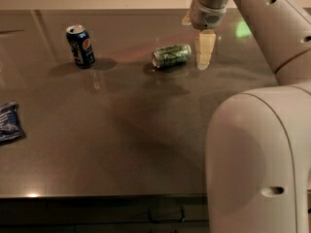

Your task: Place green can upright

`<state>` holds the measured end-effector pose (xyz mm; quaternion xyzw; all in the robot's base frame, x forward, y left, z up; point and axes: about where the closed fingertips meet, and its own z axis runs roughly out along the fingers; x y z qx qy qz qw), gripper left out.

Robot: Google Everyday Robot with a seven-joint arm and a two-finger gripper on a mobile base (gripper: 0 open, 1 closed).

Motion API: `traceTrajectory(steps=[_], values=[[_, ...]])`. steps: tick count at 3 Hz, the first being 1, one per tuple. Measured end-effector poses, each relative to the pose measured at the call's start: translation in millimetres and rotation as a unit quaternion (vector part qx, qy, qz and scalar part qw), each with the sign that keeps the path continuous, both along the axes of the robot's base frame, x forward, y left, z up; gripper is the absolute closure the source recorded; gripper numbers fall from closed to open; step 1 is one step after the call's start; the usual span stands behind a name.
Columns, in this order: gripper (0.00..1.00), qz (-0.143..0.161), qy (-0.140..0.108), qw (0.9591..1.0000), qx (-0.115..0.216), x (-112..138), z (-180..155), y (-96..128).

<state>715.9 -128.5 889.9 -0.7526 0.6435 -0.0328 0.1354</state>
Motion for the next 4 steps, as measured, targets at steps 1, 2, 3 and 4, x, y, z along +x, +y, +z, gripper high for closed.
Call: traceTrajectory(steps=[1, 2, 3, 4], values=[[0.00, 0.016, 0.006, 0.9997, -0.016, 7.7, -16.1, 11.1], [0.00, 0.030, 0.017, 0.9987, -0.037, 11.1, -33.5, 18.7], [0.00, 0.041, 0.027, 0.9973, -0.054, 11.6, -46.5, 25.0], [0.18, 0.051, 0.035, 0.9959, -0.066, 11.1, -54.6, 31.4]])
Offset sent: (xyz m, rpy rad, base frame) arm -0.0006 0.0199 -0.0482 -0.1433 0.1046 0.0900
